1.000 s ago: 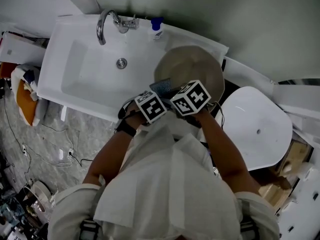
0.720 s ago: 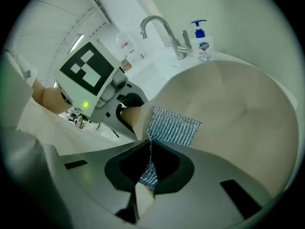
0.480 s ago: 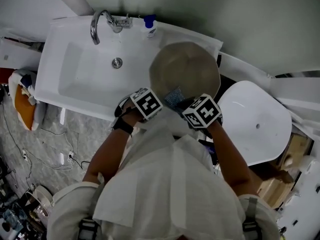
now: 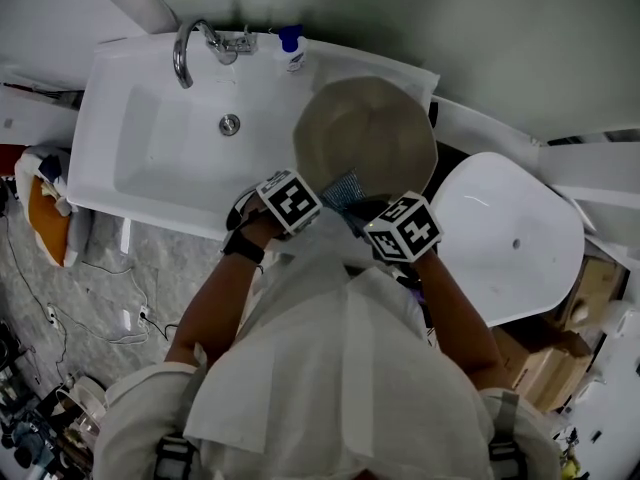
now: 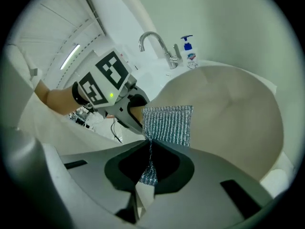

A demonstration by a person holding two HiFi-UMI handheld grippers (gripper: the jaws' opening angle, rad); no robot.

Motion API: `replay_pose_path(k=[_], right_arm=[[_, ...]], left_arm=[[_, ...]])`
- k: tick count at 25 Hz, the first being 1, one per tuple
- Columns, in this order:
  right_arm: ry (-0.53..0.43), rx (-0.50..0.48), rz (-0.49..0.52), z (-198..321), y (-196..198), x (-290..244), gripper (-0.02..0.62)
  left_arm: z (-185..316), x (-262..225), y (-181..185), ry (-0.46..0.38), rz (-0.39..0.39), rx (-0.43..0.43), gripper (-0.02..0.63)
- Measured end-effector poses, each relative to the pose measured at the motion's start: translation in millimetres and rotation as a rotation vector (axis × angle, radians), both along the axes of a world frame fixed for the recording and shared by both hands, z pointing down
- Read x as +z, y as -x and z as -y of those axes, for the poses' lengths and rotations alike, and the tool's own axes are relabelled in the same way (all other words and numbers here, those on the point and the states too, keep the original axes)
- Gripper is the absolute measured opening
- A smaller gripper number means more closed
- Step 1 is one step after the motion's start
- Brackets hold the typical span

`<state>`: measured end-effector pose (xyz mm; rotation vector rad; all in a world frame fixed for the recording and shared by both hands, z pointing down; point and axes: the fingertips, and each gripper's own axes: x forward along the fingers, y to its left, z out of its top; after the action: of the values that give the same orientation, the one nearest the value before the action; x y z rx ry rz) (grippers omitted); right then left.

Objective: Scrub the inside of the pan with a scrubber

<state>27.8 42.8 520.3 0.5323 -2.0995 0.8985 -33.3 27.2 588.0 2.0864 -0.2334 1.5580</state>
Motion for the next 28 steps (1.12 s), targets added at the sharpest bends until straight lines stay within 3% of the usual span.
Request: replay_pose_path(k=[9,21,28], right_arm=[[-0.084,0.015,-0.205,-4,-50,6,0.018],[-0.228,0.267,-0.316,23,-125,6,0.018],[-0.322,0.346,-0.367,69,-162,4,0.018]], left_arm=[[0,1,-3,-0.002,-0.018,0.000,0.261],[-1,1,-3,-0.001,-0.019,0.011,0.261],[-3,-1,8,0.009,0.048,0.007,0.261]])
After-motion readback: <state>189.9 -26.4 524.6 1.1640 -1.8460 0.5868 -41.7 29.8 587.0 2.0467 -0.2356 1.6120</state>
